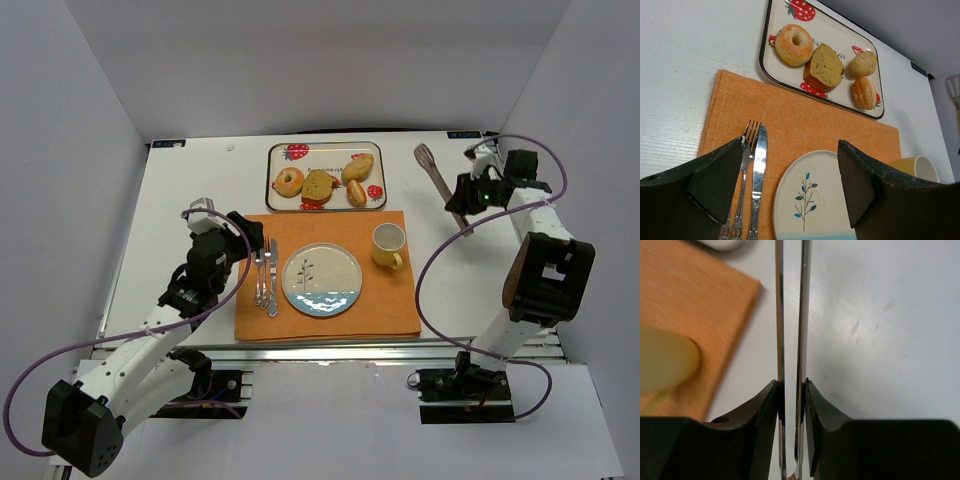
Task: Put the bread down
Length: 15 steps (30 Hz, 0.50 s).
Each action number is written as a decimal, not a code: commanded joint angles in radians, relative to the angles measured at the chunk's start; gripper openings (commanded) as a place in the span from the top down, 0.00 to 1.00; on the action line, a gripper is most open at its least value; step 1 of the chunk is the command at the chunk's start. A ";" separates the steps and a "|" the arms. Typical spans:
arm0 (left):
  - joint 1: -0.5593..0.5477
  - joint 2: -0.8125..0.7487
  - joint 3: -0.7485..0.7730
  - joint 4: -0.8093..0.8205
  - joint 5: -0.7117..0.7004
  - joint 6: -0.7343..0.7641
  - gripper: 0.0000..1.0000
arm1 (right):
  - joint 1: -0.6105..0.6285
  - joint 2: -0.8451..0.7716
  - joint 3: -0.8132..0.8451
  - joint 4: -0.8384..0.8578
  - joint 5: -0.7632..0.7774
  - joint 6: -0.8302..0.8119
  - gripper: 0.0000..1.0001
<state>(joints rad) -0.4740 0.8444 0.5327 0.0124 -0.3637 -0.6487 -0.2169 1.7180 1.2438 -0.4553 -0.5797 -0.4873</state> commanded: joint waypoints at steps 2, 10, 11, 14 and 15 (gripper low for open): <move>0.003 0.015 0.021 0.014 0.002 -0.009 0.14 | 0.056 -0.014 0.127 -0.040 -0.221 0.203 0.65; 0.003 0.007 0.029 -0.006 -0.015 -0.022 0.14 | 0.113 0.132 0.259 -0.028 -0.305 0.447 0.58; 0.003 0.007 0.030 -0.006 -0.018 -0.023 0.14 | 0.117 0.149 0.267 -0.020 -0.307 0.461 0.57; 0.003 0.010 0.029 -0.005 -0.023 -0.035 0.14 | 0.129 0.172 0.287 0.020 -0.307 0.532 0.56; 0.003 0.012 0.030 -0.006 -0.024 -0.037 0.14 | 0.134 0.178 0.296 0.029 -0.307 0.544 0.56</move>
<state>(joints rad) -0.4740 0.8623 0.5335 0.0074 -0.3714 -0.6716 -0.0933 1.8999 1.4761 -0.4622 -0.8383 -0.0471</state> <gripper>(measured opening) 0.856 0.439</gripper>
